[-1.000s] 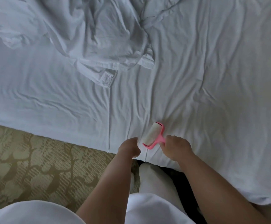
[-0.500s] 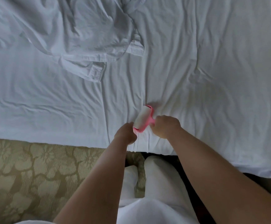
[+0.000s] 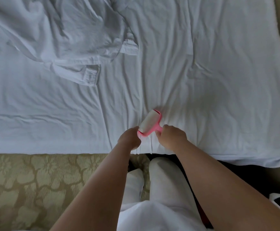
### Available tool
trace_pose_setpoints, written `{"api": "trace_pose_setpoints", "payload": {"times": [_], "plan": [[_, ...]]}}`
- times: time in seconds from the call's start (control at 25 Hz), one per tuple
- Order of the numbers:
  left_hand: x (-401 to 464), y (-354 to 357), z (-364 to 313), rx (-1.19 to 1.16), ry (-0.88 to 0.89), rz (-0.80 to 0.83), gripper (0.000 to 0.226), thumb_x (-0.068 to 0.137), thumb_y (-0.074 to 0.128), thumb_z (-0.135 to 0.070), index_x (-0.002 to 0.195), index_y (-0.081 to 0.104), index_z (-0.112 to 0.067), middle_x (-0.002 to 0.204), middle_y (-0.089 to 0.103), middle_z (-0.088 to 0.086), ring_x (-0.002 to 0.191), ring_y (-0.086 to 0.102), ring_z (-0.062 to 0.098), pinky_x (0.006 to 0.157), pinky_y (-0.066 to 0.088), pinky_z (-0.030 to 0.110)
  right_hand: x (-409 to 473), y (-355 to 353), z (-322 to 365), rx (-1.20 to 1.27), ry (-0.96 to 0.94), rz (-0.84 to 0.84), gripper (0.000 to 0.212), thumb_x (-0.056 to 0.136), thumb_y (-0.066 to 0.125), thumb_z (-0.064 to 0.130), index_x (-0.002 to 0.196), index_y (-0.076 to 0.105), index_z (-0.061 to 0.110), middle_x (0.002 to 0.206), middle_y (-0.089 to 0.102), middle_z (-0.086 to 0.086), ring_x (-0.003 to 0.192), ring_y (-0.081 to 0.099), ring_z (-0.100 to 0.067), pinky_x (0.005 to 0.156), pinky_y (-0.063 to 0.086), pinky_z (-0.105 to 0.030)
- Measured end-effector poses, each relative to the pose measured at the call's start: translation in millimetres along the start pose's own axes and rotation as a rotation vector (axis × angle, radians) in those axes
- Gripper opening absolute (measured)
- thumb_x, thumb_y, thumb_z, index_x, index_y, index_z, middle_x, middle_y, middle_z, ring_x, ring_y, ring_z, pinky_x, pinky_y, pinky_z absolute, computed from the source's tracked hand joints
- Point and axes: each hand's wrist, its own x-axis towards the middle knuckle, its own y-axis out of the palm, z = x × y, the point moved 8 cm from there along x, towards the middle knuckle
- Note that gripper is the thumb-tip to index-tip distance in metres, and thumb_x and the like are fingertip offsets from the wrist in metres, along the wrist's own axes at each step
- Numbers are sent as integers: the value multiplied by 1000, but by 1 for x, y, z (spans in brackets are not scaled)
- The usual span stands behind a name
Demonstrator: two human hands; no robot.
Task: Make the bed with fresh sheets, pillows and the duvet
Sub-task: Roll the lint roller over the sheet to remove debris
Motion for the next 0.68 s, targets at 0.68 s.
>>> {"api": "trace_pose_setpoints", "payload": {"times": [0.68], "plan": [[-53,-148,-34,-650,78,-446,22,96,47,-21,104,66,-15,108,66,13,102,59,29,87,46,37,-49,-144,56,160,-137,-286,41,98,36,47,104,46,8,86,56,-4,77,56,-25,66,40,-31]]}}
